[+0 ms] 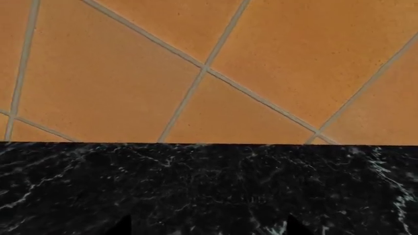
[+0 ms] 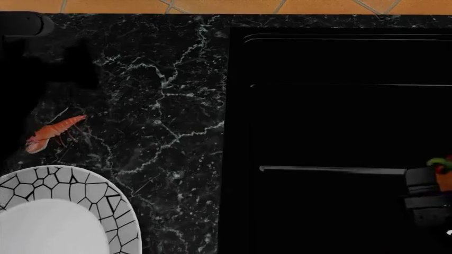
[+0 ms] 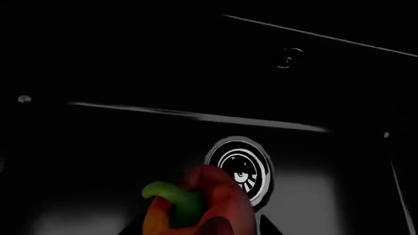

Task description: Pick the bell pepper from the sink and place it on the plate located on the counter

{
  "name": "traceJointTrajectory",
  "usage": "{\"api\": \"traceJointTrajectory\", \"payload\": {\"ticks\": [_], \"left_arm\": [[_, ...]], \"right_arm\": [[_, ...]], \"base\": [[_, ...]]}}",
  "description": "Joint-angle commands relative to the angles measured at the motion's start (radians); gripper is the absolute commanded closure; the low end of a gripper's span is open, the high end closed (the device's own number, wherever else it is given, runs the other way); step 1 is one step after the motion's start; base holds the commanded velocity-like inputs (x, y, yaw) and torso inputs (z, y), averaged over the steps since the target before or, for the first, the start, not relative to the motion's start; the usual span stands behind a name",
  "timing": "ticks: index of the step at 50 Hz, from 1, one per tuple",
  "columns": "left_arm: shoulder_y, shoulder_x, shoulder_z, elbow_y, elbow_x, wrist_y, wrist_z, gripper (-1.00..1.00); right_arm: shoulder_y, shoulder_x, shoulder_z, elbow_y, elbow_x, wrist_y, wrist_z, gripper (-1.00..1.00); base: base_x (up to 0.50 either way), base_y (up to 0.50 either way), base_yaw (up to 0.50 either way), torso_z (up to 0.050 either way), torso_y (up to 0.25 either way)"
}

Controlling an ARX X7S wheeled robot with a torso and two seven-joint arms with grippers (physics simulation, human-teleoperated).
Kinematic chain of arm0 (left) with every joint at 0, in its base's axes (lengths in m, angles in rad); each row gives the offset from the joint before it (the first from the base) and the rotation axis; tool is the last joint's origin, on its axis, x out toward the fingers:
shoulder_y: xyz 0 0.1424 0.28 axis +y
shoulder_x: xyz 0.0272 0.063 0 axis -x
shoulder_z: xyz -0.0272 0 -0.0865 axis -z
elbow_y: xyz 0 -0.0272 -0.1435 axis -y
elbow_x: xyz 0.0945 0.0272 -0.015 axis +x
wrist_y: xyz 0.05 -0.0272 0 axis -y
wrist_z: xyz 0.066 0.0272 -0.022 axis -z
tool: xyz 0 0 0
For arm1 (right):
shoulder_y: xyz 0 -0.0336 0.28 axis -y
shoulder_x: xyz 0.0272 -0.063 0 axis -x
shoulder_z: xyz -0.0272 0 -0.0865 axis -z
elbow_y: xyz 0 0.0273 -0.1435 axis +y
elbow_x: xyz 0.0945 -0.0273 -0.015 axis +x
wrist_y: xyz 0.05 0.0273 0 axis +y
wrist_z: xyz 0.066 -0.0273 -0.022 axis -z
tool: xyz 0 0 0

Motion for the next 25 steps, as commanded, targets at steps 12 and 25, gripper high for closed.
{"api": "traceJointTrajectory", "payload": {"ticks": [12, 25], "left_arm": [[0.048, -0.121, -0.050, 0.286, -0.075, -0.193, -0.065, -1.00], [0.084, -0.167, -0.066, 0.367, -0.092, -0.232, -0.082, -1.00]], "right_arm": [[0.122, 0.046, 0.105, -0.191, 0.107, 0.024, -0.014, 1.00], [0.319, -0.053, 0.144, -0.259, 0.220, 0.135, -0.002, 1.00]], "base": [[0.00, 0.00, 0.00, 0.000, 0.000], [0.00, 0.00, 0.00, 0.000, 0.000]]}}
